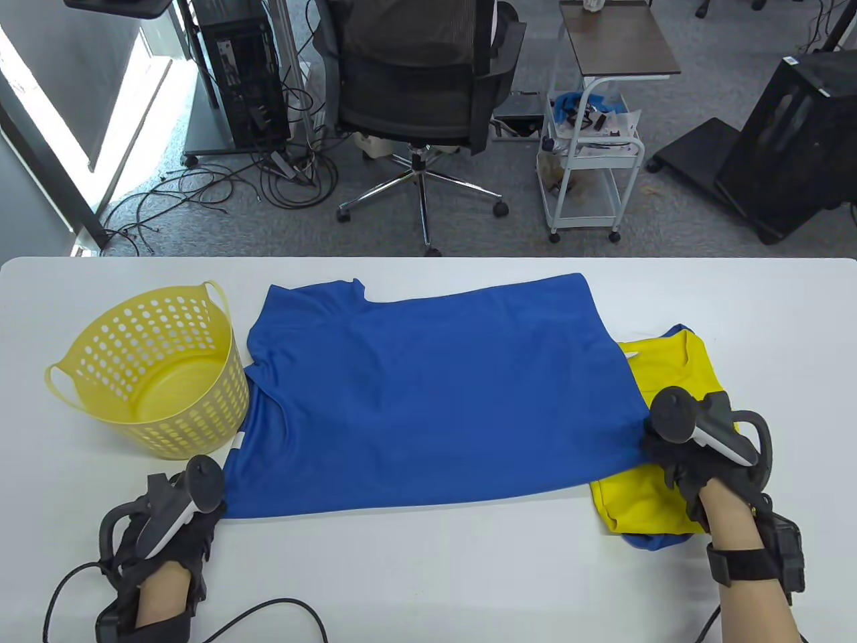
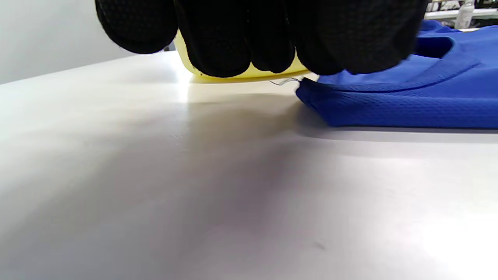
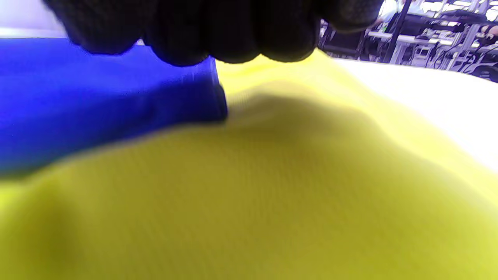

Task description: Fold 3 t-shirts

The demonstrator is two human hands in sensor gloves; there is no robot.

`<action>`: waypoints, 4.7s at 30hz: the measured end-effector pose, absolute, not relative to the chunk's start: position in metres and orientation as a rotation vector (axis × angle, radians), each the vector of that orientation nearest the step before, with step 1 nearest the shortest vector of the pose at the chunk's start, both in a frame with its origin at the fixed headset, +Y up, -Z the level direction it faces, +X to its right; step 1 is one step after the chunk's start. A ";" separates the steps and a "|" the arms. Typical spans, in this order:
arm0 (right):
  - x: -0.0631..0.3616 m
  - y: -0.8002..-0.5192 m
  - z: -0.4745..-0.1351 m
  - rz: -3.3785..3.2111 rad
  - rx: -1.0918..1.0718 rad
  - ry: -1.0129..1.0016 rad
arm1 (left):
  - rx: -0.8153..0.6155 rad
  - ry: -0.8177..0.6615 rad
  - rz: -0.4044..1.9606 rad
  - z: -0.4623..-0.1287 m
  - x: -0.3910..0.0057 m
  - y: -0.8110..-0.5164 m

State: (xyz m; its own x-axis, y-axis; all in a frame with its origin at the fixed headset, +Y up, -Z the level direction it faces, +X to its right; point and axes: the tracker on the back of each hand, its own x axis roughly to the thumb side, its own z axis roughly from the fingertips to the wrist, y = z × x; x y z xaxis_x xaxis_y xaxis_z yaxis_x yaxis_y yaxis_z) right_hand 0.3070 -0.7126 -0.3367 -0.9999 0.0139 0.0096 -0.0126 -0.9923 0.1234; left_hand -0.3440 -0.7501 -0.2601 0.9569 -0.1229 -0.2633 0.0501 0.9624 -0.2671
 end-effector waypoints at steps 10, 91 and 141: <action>0.296 -0.717 -0.324 3.138 0.107 0.179 | -0.302 0.373 -0.192 -0.268 -0.345 -0.763; 0.277 -0.719 -0.294 2.946 0.376 0.141 | -0.005 -0.239 -0.178 -0.285 -0.047 -0.750; 0.104 -0.723 -0.308 2.763 0.147 -0.218 | 0.245 -0.104 -0.063 -0.331 -0.051 -0.542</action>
State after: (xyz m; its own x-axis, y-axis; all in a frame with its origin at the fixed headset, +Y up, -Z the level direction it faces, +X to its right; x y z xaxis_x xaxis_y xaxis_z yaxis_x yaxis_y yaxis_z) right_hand 0.1041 -0.7233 -0.3080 -0.9284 0.3482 0.1298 -0.3643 -0.9218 -0.1324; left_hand -0.0508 -0.5415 -0.3314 0.9927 -0.0751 0.0946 0.0499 0.9683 0.2449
